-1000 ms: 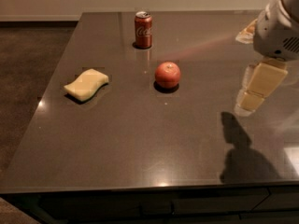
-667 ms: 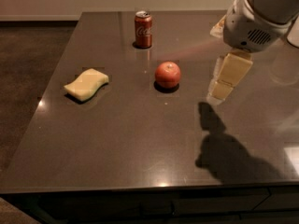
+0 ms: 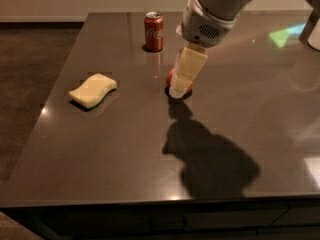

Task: Move sponge near coke can

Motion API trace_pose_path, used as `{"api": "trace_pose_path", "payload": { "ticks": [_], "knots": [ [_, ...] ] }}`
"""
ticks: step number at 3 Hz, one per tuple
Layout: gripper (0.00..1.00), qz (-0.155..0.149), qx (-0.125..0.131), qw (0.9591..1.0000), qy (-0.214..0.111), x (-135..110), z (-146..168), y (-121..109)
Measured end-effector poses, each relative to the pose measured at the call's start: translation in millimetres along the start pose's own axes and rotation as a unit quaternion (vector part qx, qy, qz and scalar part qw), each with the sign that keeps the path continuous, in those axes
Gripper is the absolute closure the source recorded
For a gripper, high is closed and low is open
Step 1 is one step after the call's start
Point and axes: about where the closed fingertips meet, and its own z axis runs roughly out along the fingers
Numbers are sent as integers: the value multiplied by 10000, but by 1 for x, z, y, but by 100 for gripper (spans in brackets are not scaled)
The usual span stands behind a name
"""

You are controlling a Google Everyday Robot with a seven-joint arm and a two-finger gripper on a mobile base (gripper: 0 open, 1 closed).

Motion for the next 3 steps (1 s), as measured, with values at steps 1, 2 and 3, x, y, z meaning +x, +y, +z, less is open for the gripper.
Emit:
{"api": "trace_pose_path", "payload": {
  "ticks": [1, 2, 3],
  "knots": [
    [0, -205, -198, 9996, -51, -36, 32, -8],
    [0, -418, -451, 9981, -34, -68, 68, -8],
    [0, -447, -634, 9970, -69, -94, 104, -4]
  ]
}}
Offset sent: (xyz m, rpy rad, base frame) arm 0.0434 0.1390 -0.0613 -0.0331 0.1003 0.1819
